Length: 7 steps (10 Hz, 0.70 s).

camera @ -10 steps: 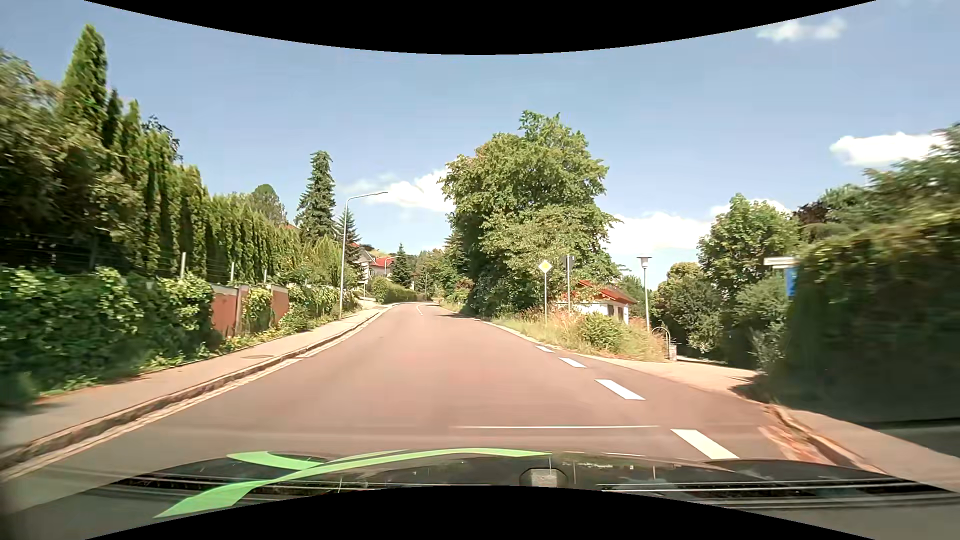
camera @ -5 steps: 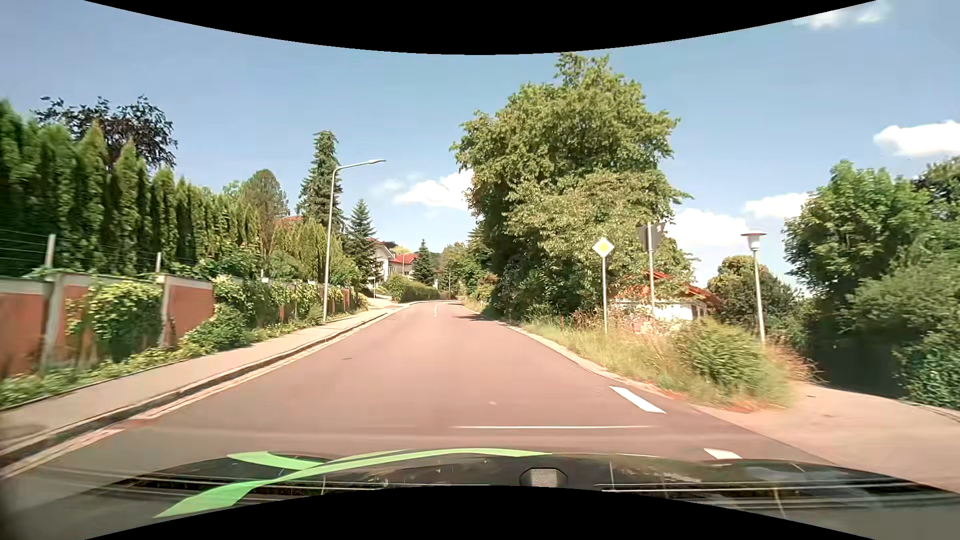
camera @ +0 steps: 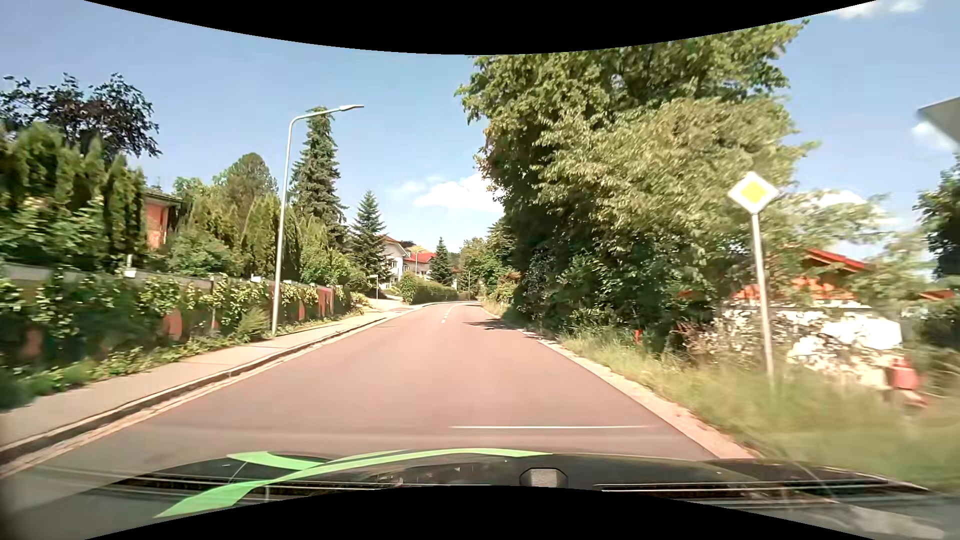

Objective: Follow the waypoints while adhering to traffic rules and regulations

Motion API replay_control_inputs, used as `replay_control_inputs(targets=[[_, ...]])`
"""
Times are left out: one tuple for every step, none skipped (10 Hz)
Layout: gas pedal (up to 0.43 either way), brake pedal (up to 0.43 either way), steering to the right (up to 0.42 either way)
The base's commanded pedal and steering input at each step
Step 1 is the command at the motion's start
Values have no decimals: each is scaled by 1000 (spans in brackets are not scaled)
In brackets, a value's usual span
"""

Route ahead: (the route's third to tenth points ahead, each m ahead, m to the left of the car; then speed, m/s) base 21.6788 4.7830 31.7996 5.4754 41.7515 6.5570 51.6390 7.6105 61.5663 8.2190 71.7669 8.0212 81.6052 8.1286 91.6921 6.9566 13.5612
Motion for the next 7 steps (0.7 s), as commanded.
replay_control_inputs(targets=[[248, 0, -38], [248, 0, -36], [268, 0, -33], [280, 0, -32], [280, 0, -31], [287, 0, -32], [299, 0, -30]])
